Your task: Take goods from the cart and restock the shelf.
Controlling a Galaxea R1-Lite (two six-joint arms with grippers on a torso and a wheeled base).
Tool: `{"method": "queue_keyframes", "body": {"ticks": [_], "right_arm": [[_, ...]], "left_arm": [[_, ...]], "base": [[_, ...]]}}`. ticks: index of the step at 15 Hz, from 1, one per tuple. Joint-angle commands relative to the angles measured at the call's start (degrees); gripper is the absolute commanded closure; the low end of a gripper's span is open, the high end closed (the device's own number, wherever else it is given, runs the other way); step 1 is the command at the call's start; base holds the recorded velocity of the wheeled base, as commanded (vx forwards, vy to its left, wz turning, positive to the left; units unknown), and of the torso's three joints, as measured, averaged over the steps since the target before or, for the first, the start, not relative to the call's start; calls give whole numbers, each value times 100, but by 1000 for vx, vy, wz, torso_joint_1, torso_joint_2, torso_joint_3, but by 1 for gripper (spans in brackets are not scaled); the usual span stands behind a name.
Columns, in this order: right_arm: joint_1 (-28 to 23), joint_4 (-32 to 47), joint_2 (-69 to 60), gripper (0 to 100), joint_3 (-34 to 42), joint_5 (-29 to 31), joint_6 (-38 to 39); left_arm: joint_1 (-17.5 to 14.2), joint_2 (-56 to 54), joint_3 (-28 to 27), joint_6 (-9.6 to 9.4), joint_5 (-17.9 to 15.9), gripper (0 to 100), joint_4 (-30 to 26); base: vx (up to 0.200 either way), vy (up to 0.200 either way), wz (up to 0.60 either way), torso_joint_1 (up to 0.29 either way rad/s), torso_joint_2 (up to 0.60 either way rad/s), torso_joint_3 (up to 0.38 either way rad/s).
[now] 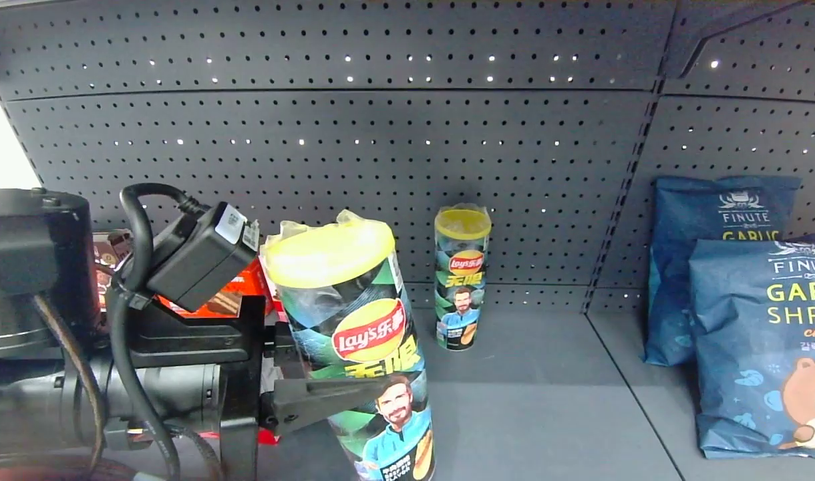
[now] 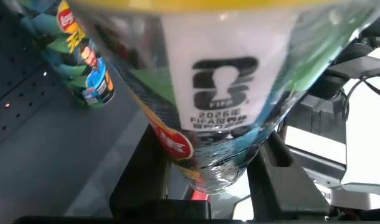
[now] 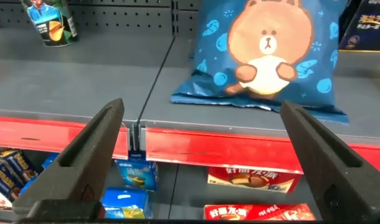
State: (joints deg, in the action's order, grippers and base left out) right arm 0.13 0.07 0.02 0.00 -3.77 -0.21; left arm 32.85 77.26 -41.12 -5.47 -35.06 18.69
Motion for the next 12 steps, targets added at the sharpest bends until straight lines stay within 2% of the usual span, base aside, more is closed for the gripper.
{"method": "queue_keyframes", "body": {"ticks": [1, 12], "right_arm": [[4, 1, -2, 0, 0, -1, 3], [-5, 1, -2, 0, -62, 16, 21]], "left_arm": [[2, 8, 16, 2, -1, 100, 3], [19, 87, 16, -6, -1, 100, 38]], "base": [[0, 0, 0, 0, 0, 0], [0, 0, 0, 0, 0, 0]]}}
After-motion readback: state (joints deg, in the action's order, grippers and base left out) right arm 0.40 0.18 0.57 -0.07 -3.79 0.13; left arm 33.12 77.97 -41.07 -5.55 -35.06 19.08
